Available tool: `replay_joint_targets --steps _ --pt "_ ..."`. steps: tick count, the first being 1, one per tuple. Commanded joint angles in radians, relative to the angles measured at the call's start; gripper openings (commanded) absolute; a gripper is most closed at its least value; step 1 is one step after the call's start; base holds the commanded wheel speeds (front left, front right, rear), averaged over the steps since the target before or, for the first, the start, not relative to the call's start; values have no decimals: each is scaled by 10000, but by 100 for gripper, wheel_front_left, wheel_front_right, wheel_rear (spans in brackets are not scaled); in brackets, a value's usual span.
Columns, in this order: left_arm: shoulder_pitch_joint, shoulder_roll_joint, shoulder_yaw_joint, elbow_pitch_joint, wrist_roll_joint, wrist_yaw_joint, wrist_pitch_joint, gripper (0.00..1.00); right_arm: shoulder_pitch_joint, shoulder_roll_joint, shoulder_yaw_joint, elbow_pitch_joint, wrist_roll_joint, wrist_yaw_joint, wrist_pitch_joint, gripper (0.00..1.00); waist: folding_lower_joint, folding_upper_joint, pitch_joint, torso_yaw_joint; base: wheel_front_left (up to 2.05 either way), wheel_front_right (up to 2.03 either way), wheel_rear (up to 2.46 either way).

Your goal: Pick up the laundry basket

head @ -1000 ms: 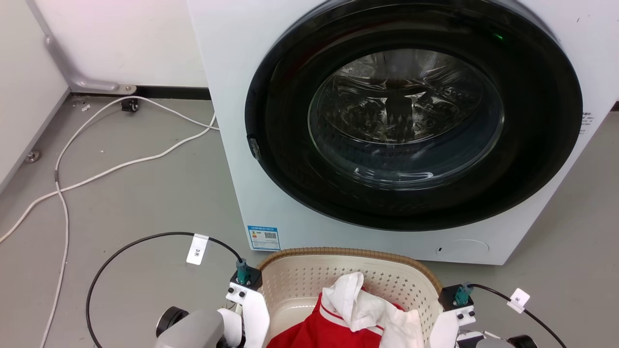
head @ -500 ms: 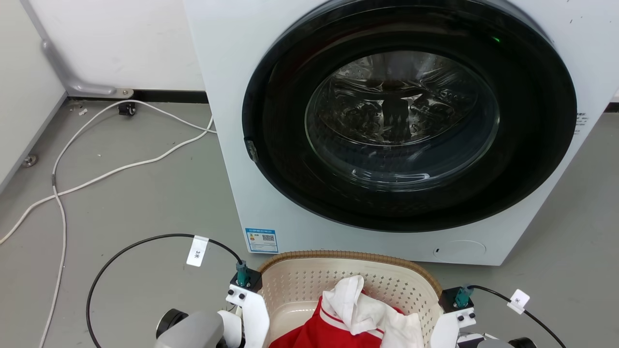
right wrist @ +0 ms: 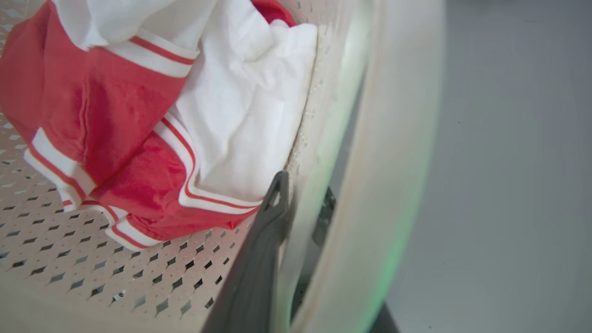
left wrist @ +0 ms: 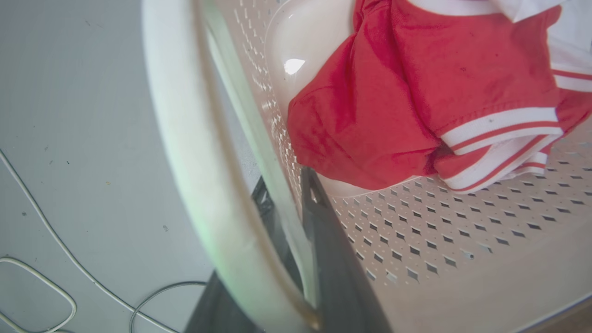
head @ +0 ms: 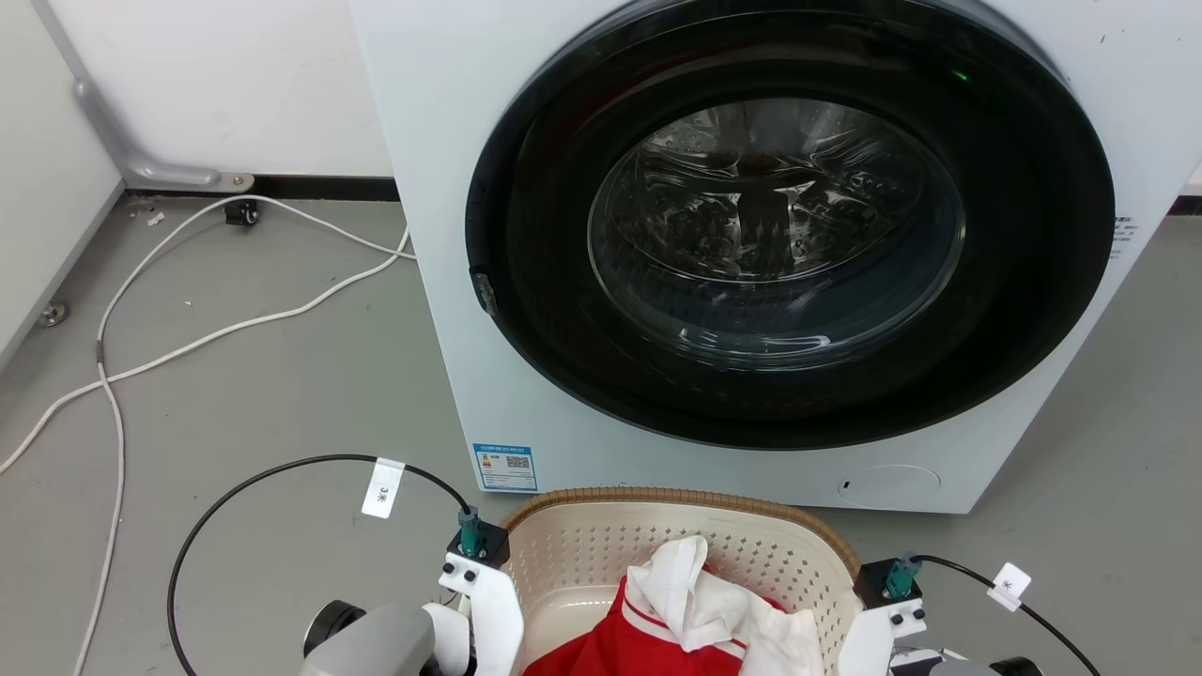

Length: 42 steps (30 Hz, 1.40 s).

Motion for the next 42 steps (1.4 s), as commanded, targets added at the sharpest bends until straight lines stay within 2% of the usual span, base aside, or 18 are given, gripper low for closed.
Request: replay_joint_targets --steps 1,42 --pt "-241 128 -10 18 18 -38 -63 0 -28 -201 103 27 -9 -3 23 0 0 -1 1 -1 0 0 0" --pt "-162 153 -80 -27 -158 -37 -44 0 -78 -378 1048 32 977 -5 107 0 0 -1 -30 -116 0 0 0"
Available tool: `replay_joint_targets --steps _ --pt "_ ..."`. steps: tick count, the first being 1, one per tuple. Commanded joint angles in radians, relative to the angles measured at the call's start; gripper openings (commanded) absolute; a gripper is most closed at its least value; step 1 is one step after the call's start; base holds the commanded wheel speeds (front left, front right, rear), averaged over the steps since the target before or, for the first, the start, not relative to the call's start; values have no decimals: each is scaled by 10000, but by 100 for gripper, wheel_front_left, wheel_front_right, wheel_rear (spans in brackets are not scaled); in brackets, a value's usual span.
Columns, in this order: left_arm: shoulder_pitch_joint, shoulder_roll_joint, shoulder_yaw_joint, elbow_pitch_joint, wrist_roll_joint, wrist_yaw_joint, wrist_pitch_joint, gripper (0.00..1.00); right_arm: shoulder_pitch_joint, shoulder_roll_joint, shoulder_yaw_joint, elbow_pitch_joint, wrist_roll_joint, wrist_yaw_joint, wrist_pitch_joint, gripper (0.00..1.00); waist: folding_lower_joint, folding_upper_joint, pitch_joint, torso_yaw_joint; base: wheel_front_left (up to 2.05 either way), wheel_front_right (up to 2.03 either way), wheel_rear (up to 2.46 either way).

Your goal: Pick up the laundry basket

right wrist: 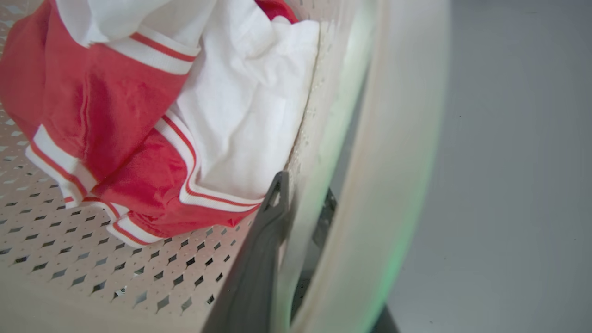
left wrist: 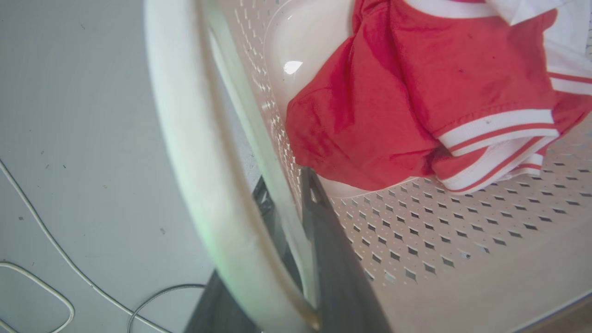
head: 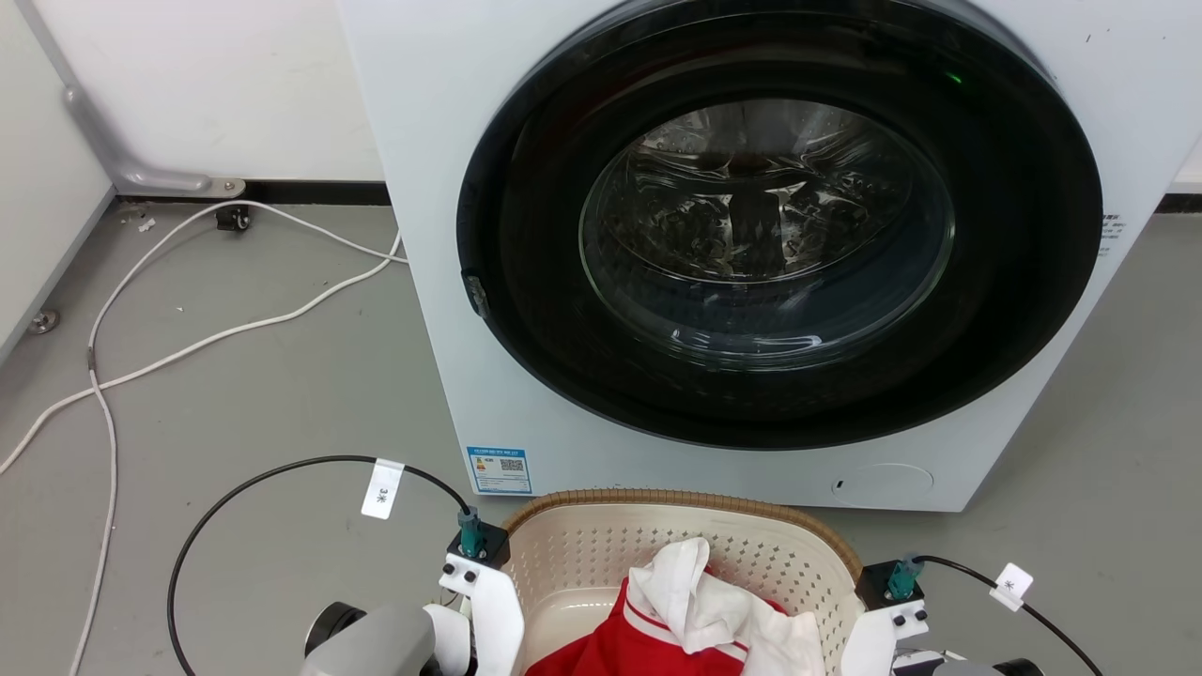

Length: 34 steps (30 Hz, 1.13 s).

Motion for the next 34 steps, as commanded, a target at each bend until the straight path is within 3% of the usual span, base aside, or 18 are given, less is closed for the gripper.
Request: replay_joint_targets --steps 1,34 --pt "-159 134 -2 8 9 -35 -28 0 -8 -214 80 38 -37 -3 49 0 0 -1 0 -1 0 0 0" --pt "52 155 -3 -8 48 -35 11 0 141 -282 542 43 356 -3 131 0 0 -1 -48 3 0 0 0"
